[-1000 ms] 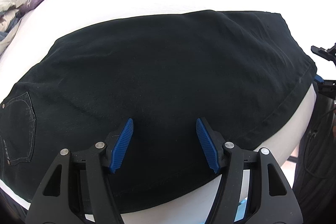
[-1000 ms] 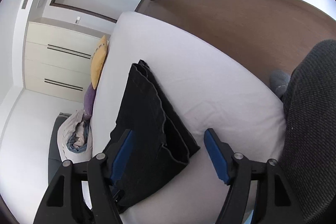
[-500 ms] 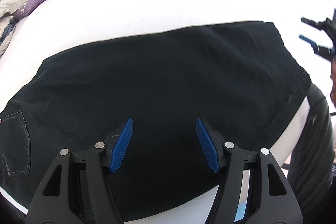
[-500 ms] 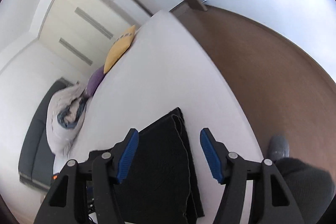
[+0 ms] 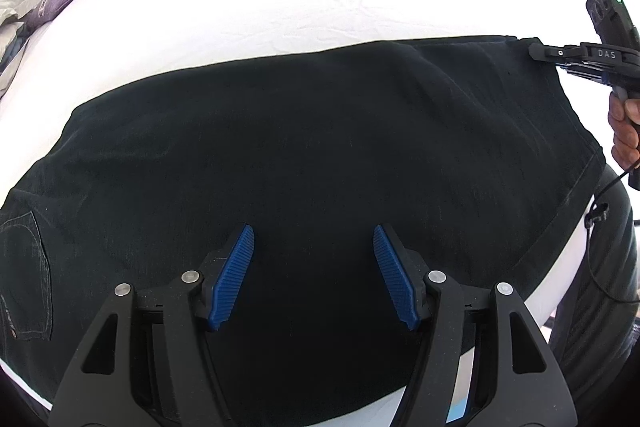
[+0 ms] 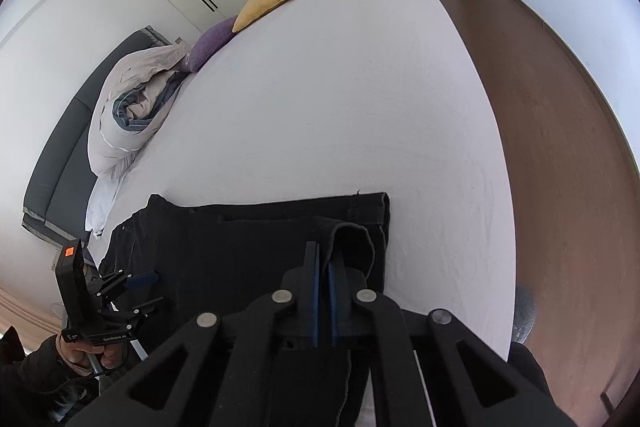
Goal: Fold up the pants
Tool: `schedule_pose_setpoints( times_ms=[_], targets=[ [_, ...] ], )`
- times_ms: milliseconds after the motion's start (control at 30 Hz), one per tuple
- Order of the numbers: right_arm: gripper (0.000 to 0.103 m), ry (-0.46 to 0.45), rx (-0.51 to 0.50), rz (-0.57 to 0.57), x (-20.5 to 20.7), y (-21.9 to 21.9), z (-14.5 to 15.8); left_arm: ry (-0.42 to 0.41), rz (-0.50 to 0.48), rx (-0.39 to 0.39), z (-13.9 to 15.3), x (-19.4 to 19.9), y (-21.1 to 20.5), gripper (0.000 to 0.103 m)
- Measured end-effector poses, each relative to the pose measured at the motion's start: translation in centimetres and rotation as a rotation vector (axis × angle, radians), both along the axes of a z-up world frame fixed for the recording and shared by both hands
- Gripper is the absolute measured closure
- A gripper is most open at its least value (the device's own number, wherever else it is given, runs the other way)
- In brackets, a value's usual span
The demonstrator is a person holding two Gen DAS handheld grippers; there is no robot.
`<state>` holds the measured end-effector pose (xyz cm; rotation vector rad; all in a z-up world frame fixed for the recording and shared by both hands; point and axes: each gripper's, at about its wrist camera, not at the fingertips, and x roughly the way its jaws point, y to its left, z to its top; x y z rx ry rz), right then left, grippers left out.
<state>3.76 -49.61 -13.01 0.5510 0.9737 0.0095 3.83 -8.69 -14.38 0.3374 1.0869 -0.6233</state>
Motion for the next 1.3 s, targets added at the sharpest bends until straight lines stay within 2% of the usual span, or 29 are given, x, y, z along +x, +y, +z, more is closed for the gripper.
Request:
schedule_pose_setpoints(
  times_ms=[67, 167, 233, 333, 433, 500, 567, 600, 633, 700, 767, 833, 900, 933, 967, 1000, 1033, 1133, 1167, 1200, 1300],
  targets=[
    [0.099, -0.028, 0.004, -0.031, 0.2, -0.6, 0.5, -0.003, 0.005, -0.004, 0.1, -0.1, 0.5, 0.042],
    [0.1, -0.087, 0.066, -0.095, 0.1, -2.1, 1.5, -0.023, 0.021, -0.002, 0.5, 0.6, 0.2, 0.042],
    [0.1, -0.073, 0.053, -0.103, 0.4, -2.3, 1.2, -0.033, 0.039, -0.022, 0.7, 0.6, 1.1, 0.042],
    [0.101, 0.017, 0.04, -0.11, 0.7, -2.5, -1.8, -0.021, 0.053, -0.018, -0.3, 1.3, 0.9, 0.04],
    [0.103, -0.006, 0.12, -0.16, -0.4, -3.4, -2.8, -0.026, 0.064, -0.023, -0.9, 0.9, 1.2, 0.039],
    [0.08, 0.012, 0.092, -0.206, -1.4, -3.8, -2.1, -0.022, 0.076, -0.035, -0.4, 0.4, 1.6, 0.039],
    [0.076, 0.031, 0.031, -0.286, -2.9, -4.2, -0.5, -0.032, 0.084, -0.061, 0.3, -0.3, 2.2, 0.039],
    [0.076, 0.009, 0.01, -0.3, -3.5, -4.0, 0.7, -0.046, 0.086, -0.074, 0.8, -0.9, 2.5, 0.039],
    [0.076, -0.035, 0.018, -0.29, -4.1, -3.4, 2.0, -0.059, 0.088, -0.088, 1.2, -1.5, 2.8, 0.039],
    [0.076, -0.134, 0.122, -0.194, -5.0, -0.9, 4.4, -0.062, 0.08, -0.131, 1.7, -2.7, 3.4, 0.039],
    [0.076, -0.178, 0.199, -0.039, -5.4, 2.7, 5.2, -0.091, 0.072, -0.13, 1.8, -3.8, 3.6, 0.039],
    [0.076, -0.144, 0.224, 0.049, -5.4, 5.6, 4.0, -0.069, 0.06, -0.106, 0.8, -4.1, 3.8, 0.038],
    [0.076, 0.015, 0.18, 0.083, -5.2, 6.9, 0.2, -0.039, 0.055, -0.078, -1.3, -4.2, 3.7, 0.035],
    [0.088, 0.103, 0.148, 0.048, -5.4, 6.5, -1.8, -0.063, 0.048, -0.087, -1.6, -4.4, 3.6, 0.03],
    [0.103, 0.113, 0.181, -0.016, -6.3, 5.0, -3.2, -0.066, 0.045, -0.083, -1.7, -4.3, 3.8, 0.029],
    [0.103, 0.078, 0.248, -0.05, -7.1, 3.7, -3.5, -0.056, 0.047, -0.09, -1.6, -4.0, 4.1, 0.029],
    [0.103, 0.069, 0.247, -0.113, -8.0, 2.4, -3.2, -0.052, 0.056, -0.093, -1.4, -3.9, 4.4, 0.029],
    [0.103, 0.044, 0.118, -0.191, -9.7, 1.0, -0.9, -0.079, 0.106, -0.089, -0.7, -3.8, 5.6, 0.029],
    [0.085, 0.071, 0.031, -0.253, -10.4, 0.5, 0.1, -0.076, 0.129, -0.11, -0.4, -4.0, 6.5, 0.029],
    [0.084, 0.076, -0.003, -0.281, -10.8, 0.5, 0.9, -0.077, 0.141, -0.125, -0.4, -4.1, 6.5, 0.029],
    [0.083, -0.062, 0.103, -0.201, -11.5, 2.8, 3.8, -0.112, 0.112, -0.158, 0.6, -6.1, 7.9, 0.029]
  ],
)
